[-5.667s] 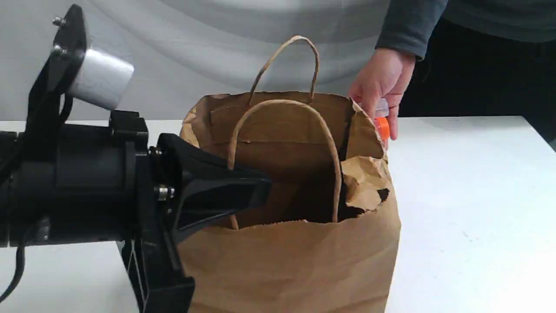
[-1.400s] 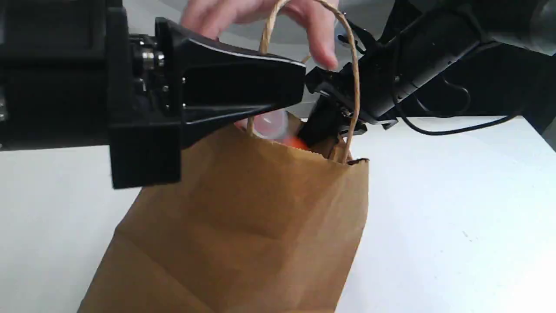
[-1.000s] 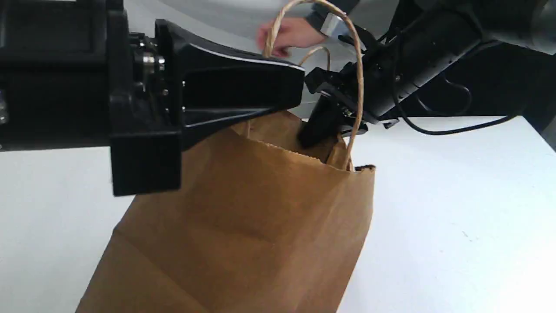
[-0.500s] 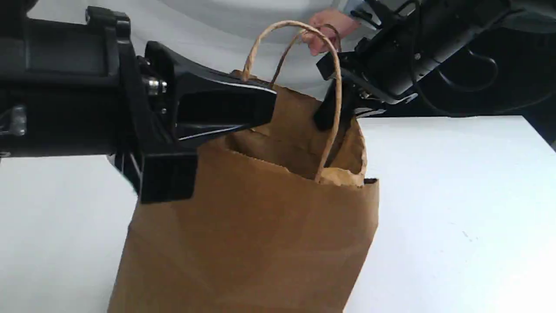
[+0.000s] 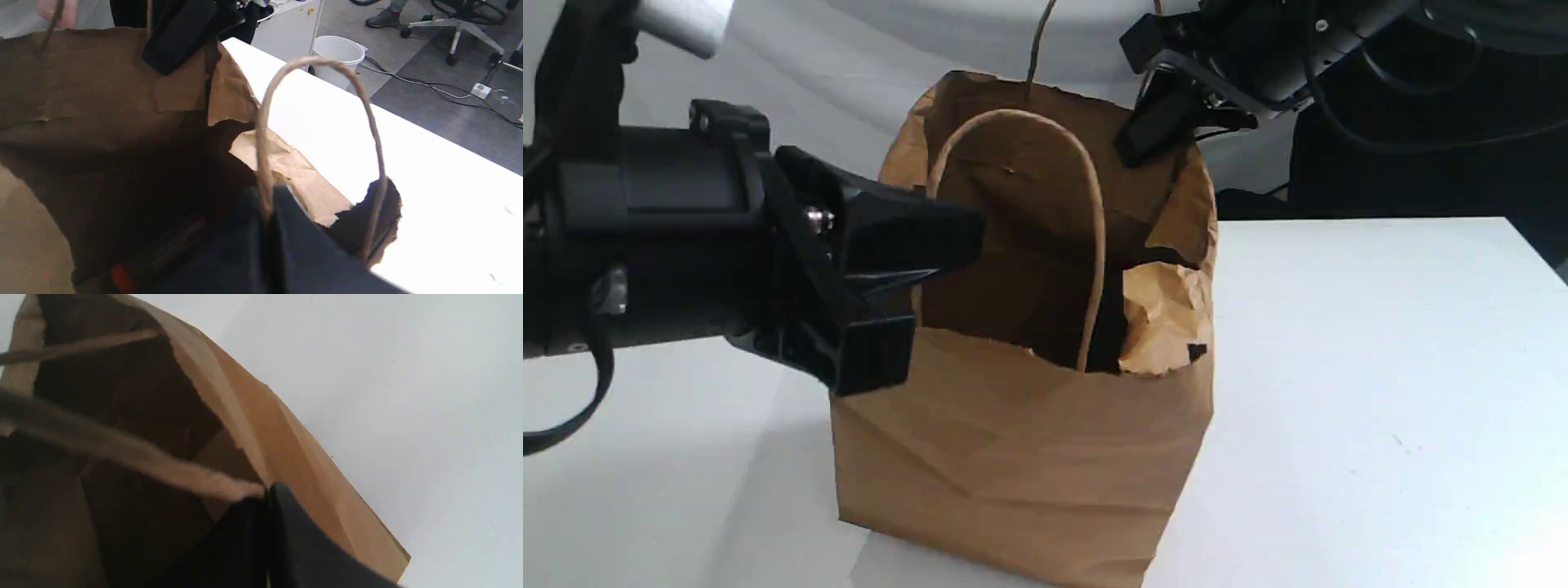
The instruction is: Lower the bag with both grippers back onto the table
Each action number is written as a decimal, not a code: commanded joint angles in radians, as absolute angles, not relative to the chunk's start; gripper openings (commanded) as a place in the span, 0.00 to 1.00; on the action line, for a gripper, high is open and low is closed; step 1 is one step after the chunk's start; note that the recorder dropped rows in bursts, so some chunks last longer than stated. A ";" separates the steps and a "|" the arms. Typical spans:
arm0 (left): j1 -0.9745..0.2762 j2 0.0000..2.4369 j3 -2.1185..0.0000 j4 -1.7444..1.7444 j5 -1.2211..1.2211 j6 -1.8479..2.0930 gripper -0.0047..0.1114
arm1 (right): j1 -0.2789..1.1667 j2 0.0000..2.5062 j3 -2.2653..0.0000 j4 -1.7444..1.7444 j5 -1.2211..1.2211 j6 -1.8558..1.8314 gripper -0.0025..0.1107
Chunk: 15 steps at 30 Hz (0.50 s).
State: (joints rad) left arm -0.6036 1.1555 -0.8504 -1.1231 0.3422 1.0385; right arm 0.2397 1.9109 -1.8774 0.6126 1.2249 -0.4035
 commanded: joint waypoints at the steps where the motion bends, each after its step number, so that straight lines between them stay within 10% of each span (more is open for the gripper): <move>1: -0.609 1.153 -0.842 -1.142 0.314 1.022 0.04 | 0.259 1.916 -1.883 0.598 1.221 -0.393 0.02; 15: -0.609 1.153 -0.842 -1.142 0.312 0.994 0.04 | 0.259 1.959 -1.883 0.586 1.221 -0.366 0.02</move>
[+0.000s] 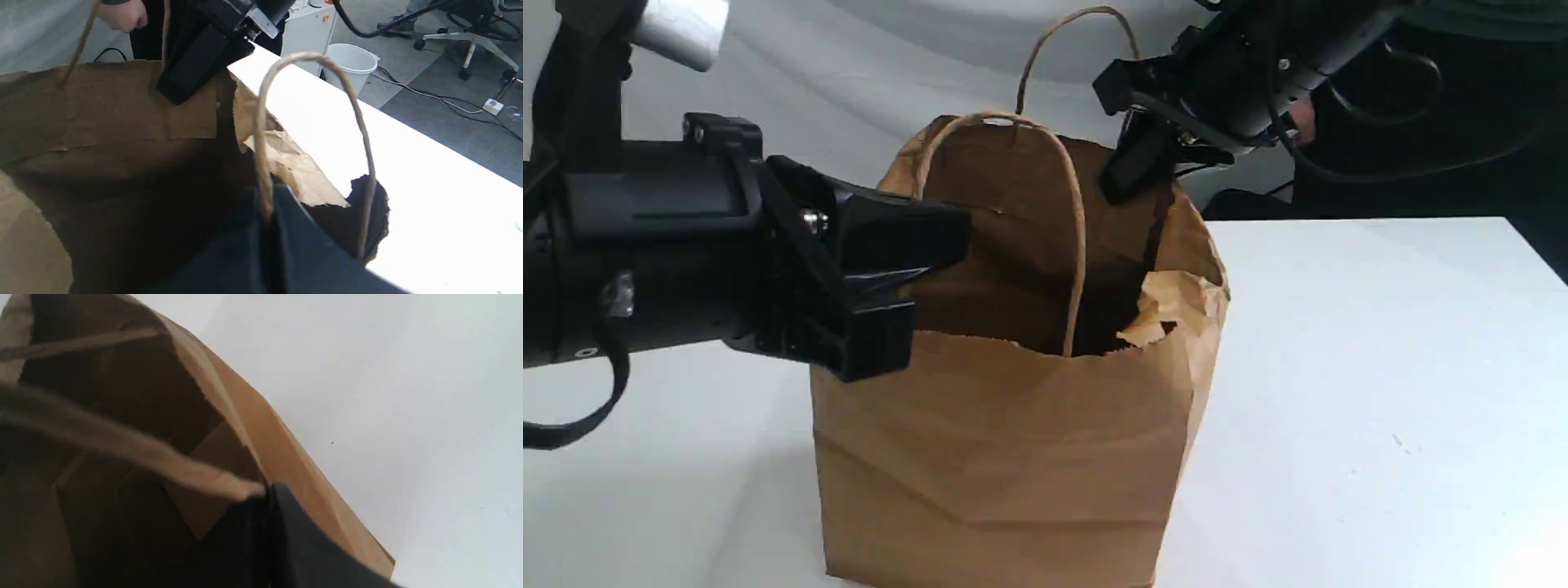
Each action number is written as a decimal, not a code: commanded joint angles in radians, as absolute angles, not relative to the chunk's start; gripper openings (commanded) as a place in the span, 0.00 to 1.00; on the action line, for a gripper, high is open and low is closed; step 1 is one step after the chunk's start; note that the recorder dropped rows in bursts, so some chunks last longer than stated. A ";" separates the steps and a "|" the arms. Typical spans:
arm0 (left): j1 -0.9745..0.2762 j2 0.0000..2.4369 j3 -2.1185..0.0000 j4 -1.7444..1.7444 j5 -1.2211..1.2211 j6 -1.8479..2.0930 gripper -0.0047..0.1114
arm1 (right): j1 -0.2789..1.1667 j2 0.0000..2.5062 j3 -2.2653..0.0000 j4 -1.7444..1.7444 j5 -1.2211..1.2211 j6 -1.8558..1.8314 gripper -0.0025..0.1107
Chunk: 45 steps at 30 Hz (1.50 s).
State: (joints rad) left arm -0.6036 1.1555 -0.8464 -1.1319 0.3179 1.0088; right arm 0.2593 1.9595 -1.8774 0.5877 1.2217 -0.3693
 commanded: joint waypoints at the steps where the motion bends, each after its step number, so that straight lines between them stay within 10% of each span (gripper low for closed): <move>1: -0.609 1.153 -0.842 -1.142 0.312 0.989 0.04 | 0.259 1.959 -1.883 0.586 1.221 -0.366 0.02; 17: -0.609 1.153 -0.842 -1.142 0.269 0.966 0.40 | 0.259 1.959 -1.883 0.586 1.221 -0.371 0.46; 40: -0.496 1.143 -0.842 -1.052 0.432 0.911 0.40 | 0.257 1.775 -1.883 0.379 1.221 -0.326 0.46; 45: -0.452 1.098 -0.842 -1.024 0.524 0.892 0.39 | 0.257 1.720 -1.883 0.379 1.221 -0.326 0.30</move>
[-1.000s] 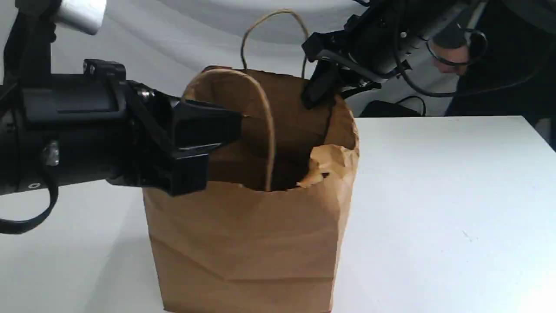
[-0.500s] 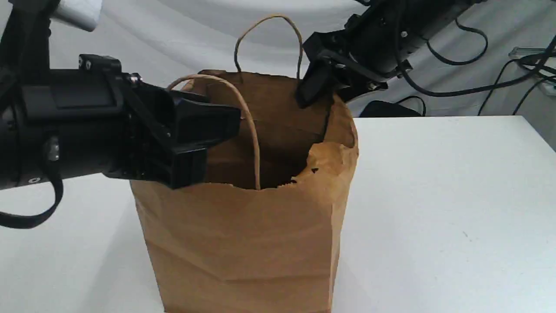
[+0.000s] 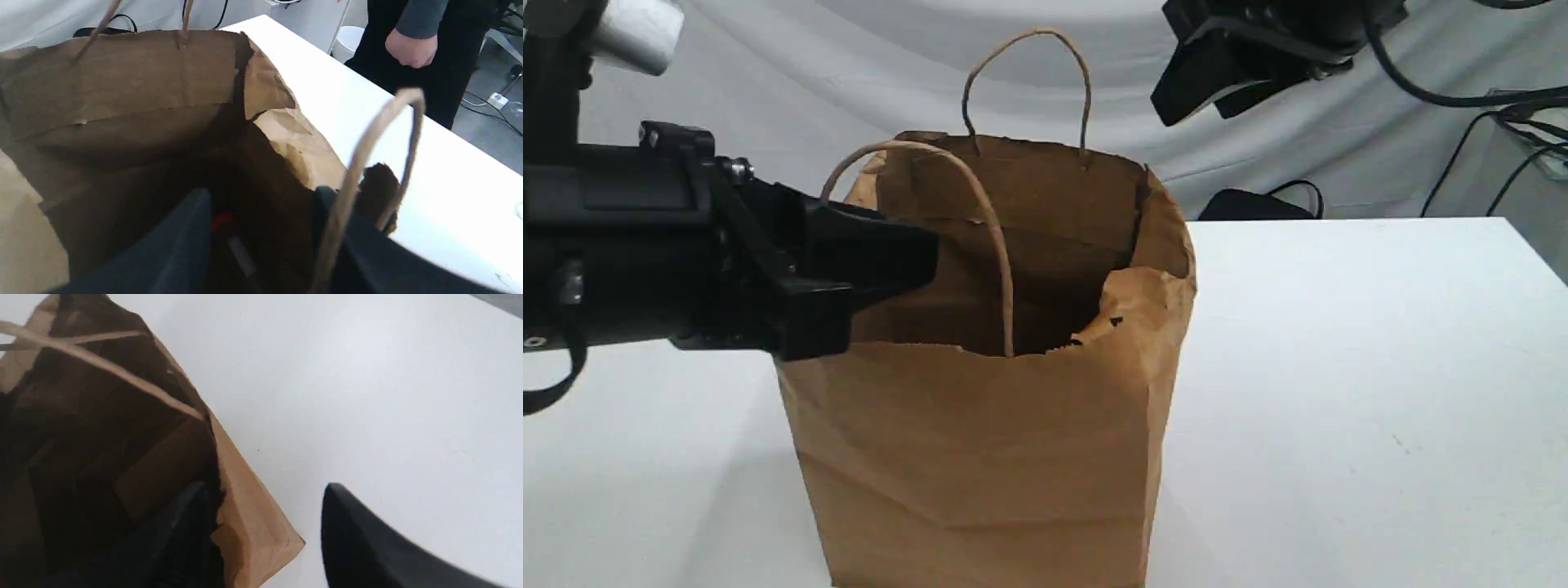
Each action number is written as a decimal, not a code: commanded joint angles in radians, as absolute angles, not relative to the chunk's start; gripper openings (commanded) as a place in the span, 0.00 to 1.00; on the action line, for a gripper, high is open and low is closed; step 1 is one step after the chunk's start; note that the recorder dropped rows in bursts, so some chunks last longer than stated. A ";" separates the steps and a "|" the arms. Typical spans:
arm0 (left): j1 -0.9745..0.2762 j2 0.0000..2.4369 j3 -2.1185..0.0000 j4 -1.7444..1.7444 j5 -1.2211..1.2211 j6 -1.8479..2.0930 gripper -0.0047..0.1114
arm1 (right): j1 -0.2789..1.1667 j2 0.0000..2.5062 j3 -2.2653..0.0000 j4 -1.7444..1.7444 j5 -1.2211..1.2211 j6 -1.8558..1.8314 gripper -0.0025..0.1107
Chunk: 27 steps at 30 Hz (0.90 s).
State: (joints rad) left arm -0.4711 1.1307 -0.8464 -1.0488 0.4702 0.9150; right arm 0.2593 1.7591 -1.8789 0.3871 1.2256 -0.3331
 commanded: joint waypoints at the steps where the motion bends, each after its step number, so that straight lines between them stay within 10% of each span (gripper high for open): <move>1: -0.442 1.082 -0.842 -1.006 0.537 0.877 0.39 | 0.257 1.708 -1.879 0.379 1.221 -0.326 0.24; 5: -0.428 1.005 -0.842 -0.865 0.564 0.768 0.35 | 0.257 1.635 -1.814 0.381 1.221 -0.345 0.02; 12: -0.428 0.827 -0.754 -0.722 0.552 0.677 0.04 | 0.259 1.432 -1.527 0.405 1.083 -0.379 0.02; 27: -0.428 0.347 -0.361 -0.863 0.154 0.601 0.04 | 0.261 0.868 -0.800 0.549 0.383 -0.394 0.02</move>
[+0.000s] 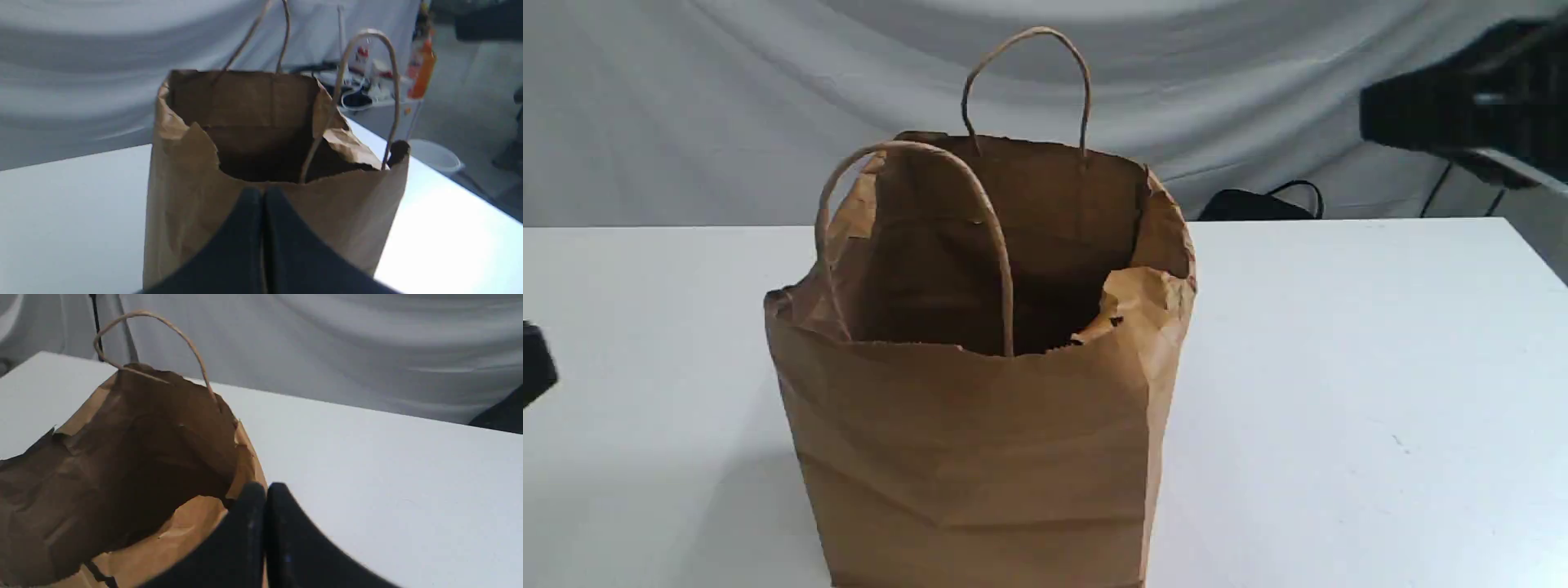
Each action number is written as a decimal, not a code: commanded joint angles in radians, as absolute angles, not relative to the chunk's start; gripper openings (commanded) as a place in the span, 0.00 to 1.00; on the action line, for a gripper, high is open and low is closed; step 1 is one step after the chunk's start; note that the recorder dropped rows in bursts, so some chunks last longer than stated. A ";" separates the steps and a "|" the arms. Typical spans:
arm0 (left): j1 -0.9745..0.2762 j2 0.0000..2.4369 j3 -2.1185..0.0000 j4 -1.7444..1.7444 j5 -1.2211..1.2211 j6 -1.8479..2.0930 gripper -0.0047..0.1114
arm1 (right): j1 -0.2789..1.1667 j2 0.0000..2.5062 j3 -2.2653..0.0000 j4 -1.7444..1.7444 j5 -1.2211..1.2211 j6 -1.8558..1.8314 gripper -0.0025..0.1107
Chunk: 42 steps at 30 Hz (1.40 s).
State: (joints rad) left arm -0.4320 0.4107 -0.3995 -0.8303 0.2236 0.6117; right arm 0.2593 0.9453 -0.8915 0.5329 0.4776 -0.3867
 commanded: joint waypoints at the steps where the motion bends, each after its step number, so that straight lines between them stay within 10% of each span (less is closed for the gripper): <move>1: -0.428 0.328 -0.353 -0.865 0.142 0.601 0.04 | 0.261 0.849 -0.779 0.549 0.367 -0.394 0.02; 42: -0.428 0.245 -0.339 -0.853 0.146 0.606 0.04 | 0.256 0.726 -0.708 0.515 0.191 -0.394 0.02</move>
State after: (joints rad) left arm -0.4320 0.2498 -0.3453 -0.8543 0.1513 0.6098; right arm 0.2593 0.7556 -0.7204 0.5079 0.2093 -0.3864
